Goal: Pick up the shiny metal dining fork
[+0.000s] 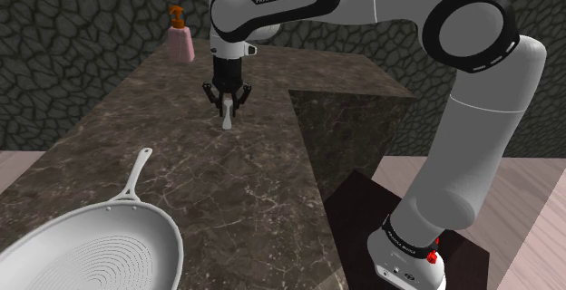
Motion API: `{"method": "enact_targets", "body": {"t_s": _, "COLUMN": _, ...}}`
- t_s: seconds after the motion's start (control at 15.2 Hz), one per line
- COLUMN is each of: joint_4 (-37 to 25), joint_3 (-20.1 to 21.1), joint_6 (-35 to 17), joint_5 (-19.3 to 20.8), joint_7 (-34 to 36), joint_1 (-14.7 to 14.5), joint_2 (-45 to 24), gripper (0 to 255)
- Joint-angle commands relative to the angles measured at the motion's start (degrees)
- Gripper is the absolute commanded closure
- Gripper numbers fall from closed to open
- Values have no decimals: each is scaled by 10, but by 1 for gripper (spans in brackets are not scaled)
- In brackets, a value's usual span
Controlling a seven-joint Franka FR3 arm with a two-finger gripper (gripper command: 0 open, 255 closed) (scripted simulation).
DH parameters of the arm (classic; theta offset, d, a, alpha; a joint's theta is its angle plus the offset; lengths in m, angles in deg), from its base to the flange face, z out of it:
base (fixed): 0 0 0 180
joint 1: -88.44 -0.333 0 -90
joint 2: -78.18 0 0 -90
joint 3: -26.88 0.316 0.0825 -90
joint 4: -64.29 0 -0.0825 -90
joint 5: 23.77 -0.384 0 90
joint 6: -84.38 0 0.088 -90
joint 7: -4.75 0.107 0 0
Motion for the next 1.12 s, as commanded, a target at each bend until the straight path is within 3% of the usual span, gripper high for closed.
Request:
{"method": "enact_targets", "body": {"t_s": 0.0, "joint_4": 0, "joint_3": 0, "joint_6": 0, "joint_5": 0, "joint_7": 0, "joint_1": 0, "joint_2": 0, "gripper": 255}}
{"method": "enact_targets", "body": {"t_s": 0.26, "joint_4": 0, "joint_3": 0, "joint_6": 0, "joint_5": 0, "joint_7": 1, "joint_1": -1, "joint_2": -1, "gripper": 255}}
{"method": "enact_targets", "body": {"t_s": 1.06, "joint_4": -81, "joint_3": 1, "joint_6": 89, "joint_5": 0, "joint_7": 9, "joint_1": 0, "joint_2": 8, "gripper": 255}}
